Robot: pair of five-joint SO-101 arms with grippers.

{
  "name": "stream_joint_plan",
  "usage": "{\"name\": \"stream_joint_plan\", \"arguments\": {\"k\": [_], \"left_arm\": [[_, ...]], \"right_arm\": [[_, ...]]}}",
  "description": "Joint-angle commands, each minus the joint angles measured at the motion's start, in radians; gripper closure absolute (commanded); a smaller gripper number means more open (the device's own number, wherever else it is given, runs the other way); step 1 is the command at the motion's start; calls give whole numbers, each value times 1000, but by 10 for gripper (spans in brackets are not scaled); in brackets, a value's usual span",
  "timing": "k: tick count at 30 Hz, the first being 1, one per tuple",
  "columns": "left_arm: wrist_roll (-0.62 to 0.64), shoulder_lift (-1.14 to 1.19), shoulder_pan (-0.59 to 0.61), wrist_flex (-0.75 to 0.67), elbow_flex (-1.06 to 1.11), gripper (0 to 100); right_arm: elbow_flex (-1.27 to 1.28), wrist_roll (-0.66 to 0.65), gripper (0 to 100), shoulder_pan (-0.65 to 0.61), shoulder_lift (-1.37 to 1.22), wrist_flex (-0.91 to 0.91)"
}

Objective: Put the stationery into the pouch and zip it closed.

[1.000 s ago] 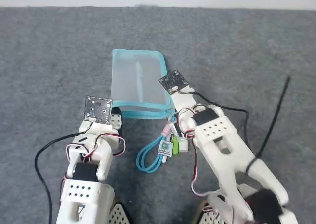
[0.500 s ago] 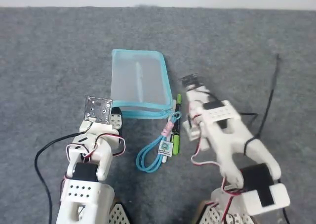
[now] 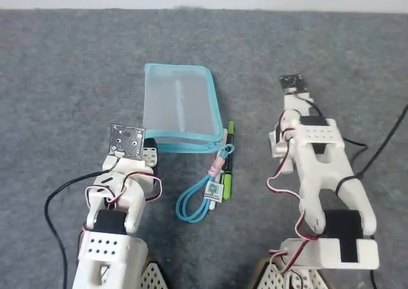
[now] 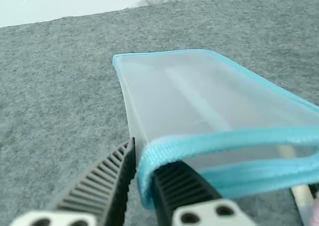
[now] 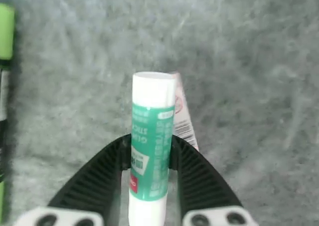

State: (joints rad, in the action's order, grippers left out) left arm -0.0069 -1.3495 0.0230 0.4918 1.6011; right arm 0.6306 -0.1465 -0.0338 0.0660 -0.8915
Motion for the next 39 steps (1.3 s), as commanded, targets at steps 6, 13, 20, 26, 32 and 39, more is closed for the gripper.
{"name": "stream_joint_plan", "arguments": {"k": [6,13,20,26,32,39], "left_arm": [[-14,-26,-2,-15,-5,989],[-14,-26,-6,-15,-5,989],[-14,-26,-3,-15,-5,989],[-14,-26,-6,-17,-7,989],[-14,-26,-2,-17,-5,989],[-14,-26,-8,-17,-7,989]], "right_arm": [[-83,-35,832,1,47,-102],[-121,11,772,-180,177,-223],[-114,49,775,-334,197,-225],[-2,123,775,-452,197,-84],[140,127,775,-553,197,94],[169,222,775,-558,139,173]]}}
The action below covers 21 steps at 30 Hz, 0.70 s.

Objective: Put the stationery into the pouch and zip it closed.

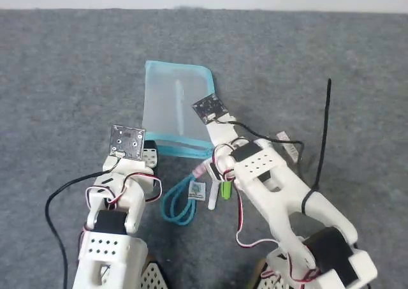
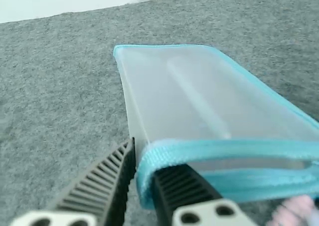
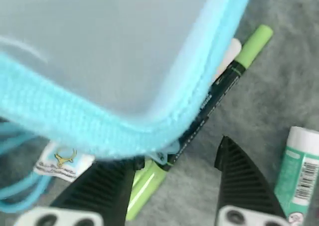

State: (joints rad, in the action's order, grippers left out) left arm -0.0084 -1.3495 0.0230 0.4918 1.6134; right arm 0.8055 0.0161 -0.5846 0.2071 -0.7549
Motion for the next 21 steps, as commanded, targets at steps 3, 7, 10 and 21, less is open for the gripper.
{"name": "stream_joint_plan", "arguments": {"k": [3,7,10,21], "left_arm": [[-12,-26,-3,-17,-19,989],[-12,-26,-2,-17,-19,989],[-12,-26,-8,-17,-19,989],[-14,-26,-8,-17,-19,989]], "right_arm": [[-31,54,775,18,-85,27],[-80,57,824,82,-163,-10],[-103,57,906,93,-205,-22],[-221,23,991,202,-205,-193]]}}
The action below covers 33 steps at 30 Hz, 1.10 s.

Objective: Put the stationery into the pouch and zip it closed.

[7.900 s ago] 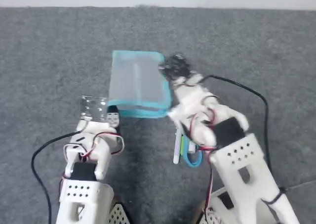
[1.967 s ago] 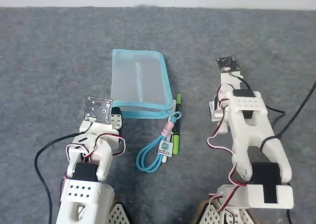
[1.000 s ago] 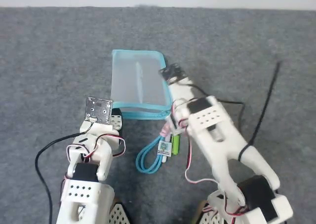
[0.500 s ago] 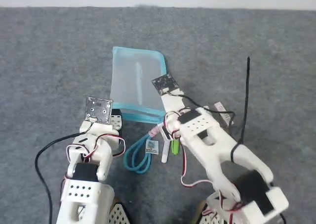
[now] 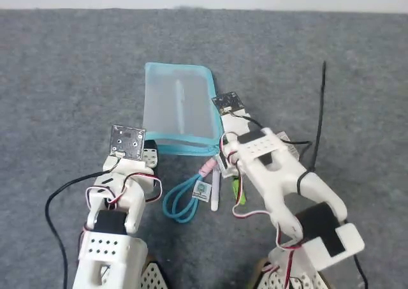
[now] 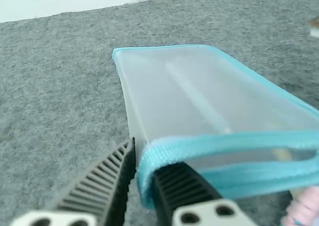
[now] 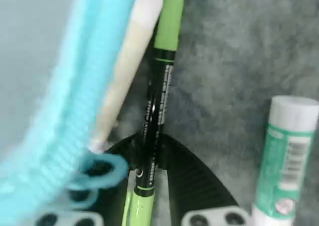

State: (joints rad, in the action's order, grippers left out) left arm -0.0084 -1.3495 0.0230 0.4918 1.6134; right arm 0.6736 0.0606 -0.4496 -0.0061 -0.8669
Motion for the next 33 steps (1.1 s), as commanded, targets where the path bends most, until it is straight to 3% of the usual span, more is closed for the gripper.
{"name": "stream_joint_plan", "arguments": {"k": [1,11,18,27,33], "left_arm": [[-14,-26,-8,-17,-19,989],[-14,-26,-2,-17,-18,989],[-14,-26,-5,-17,-16,989],[-14,-26,-2,-17,-16,989],[-14,-26,-2,-17,-15,989]], "right_arm": [[-123,-32,991,91,10,-113],[-365,-353,991,430,127,-374],[-393,-638,991,627,30,-289],[-482,-669,983,657,-176,-206],[-542,-663,789,673,-200,-262]]}}
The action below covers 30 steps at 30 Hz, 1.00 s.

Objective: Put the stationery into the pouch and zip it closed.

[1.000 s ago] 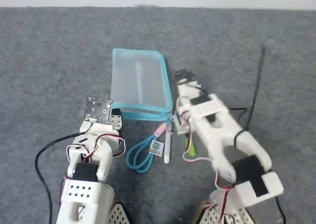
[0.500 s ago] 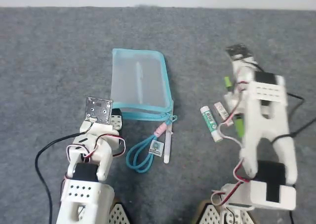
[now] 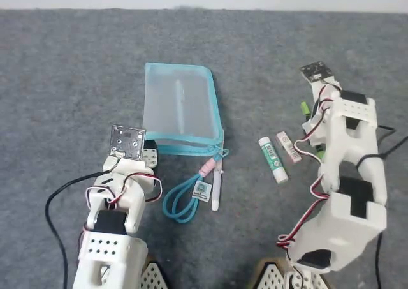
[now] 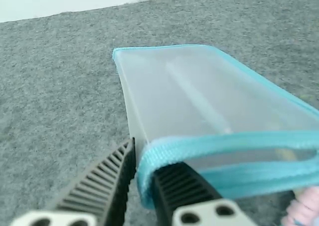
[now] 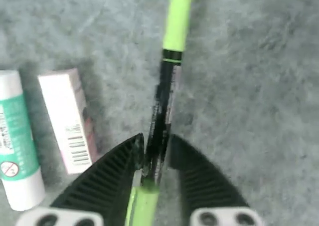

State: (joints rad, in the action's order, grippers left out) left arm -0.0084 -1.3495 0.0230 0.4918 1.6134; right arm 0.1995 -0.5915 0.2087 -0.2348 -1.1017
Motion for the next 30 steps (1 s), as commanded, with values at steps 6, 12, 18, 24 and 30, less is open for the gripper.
{"name": "stream_joint_plan", "arguments": {"k": [6,12,18,24,30], "left_arm": [[-14,-26,-2,-17,-15,989],[-14,-26,-2,-18,-16,989],[-14,-26,2,-18,-16,989],[-14,-26,2,-18,-16,989],[-14,-26,2,-21,-18,989]], "right_arm": [[-94,5,788,13,119,-114],[-31,184,822,-176,302,-274],[296,465,850,-518,496,-79],[430,612,847,-742,573,30],[454,618,838,-885,509,65]]}}
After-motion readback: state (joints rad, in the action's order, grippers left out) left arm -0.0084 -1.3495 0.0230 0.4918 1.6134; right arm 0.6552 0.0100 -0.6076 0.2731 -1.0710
